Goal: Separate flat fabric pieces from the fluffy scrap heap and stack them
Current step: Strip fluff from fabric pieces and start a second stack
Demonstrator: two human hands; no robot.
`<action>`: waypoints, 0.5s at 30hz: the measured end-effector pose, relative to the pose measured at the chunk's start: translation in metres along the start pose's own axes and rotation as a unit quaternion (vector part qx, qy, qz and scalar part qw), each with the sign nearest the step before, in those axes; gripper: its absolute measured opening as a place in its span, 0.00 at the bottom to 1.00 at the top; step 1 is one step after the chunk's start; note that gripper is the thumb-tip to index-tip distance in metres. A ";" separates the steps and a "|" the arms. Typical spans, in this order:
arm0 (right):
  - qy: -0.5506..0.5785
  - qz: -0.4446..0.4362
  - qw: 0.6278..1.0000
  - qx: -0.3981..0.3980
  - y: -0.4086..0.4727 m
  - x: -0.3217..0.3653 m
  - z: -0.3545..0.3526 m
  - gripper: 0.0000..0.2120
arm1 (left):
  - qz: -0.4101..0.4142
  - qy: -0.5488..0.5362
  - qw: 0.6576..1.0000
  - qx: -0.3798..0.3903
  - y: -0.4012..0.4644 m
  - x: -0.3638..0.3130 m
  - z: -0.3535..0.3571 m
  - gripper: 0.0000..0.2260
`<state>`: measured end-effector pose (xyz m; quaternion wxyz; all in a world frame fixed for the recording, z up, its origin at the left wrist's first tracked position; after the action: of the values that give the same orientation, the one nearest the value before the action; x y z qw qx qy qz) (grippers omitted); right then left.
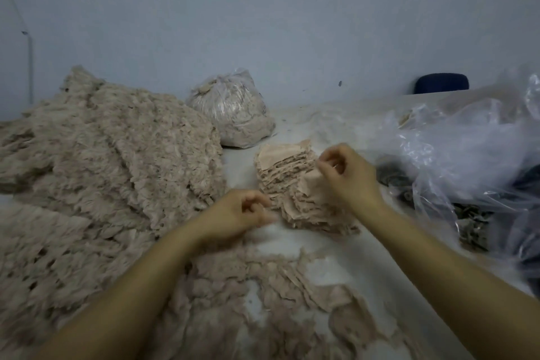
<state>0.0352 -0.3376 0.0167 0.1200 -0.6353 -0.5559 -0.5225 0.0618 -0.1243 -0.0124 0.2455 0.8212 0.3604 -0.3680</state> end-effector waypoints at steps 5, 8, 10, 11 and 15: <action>-0.055 -0.083 0.948 0.303 -0.111 -0.009 0.045 0.04 | 0.039 0.308 0.930 0.196 -0.043 0.016 -0.001 0.28; -0.105 -0.052 0.931 0.347 -0.132 -0.025 0.043 0.06 | 0.067 0.310 0.942 0.107 -0.055 0.025 -0.006 0.12; -0.115 -0.011 0.938 0.328 -0.130 -0.024 0.037 0.06 | 0.069 0.206 0.976 0.002 -0.061 0.028 -0.012 0.07; -0.105 0.012 0.946 0.306 -0.126 -0.021 0.035 0.08 | 0.073 0.144 0.986 -0.042 -0.063 0.026 -0.013 0.06; -0.029 0.033 0.965 0.260 -0.120 0.002 0.044 0.14 | 0.119 -0.019 0.985 -0.126 -0.061 0.002 0.001 0.09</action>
<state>-0.0414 -0.2614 -0.0517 0.2818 -0.6149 -0.6549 -0.3372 0.0153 -0.0862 -0.0234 0.3960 0.8134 0.2988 -0.3037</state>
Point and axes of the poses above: each hand's wrist, its own y-axis towards the middle knuckle, its own z-axis out of the palm, x = y × z, the point moved 3 cm from there along y, towards the middle knuckle, and after that the axes turned 9 degrees about z, right-handed, at the moved point
